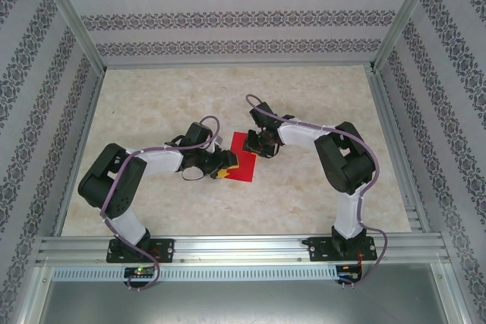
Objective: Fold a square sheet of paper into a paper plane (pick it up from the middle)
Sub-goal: Fold the triangle a second time at the center of the table.
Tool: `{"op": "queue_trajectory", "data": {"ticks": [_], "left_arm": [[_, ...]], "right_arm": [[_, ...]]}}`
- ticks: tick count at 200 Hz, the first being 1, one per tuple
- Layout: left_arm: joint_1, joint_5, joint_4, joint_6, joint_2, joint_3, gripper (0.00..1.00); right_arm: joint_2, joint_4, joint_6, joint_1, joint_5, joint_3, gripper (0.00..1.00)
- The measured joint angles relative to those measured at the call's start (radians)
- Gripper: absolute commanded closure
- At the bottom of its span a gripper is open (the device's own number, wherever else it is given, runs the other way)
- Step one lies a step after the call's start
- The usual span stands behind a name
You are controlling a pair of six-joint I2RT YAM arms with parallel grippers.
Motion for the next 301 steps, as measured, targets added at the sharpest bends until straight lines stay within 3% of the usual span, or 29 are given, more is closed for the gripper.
{"op": "queue_trajectory", "data": {"ticks": [88, 198, 301], "left_arm": [[-0.013, 0.053, 0.169, -0.018, 0.068, 0.027, 0.56], [-0.013, 0.053, 0.187, -0.024, 0.119, 0.044, 0.78], [-0.013, 0.037, 0.168, -0.024, 0.119, 0.049, 0.84]], "right_arm": [[-0.019, 0.065, 0.0, -0.033, -0.085, -0.049, 0.73], [-0.228, 0.156, -0.042, -0.1, -0.258, -0.224, 0.67], [-0.169, 0.164, -0.084, -0.054, -0.337, -0.227, 0.7]]}}
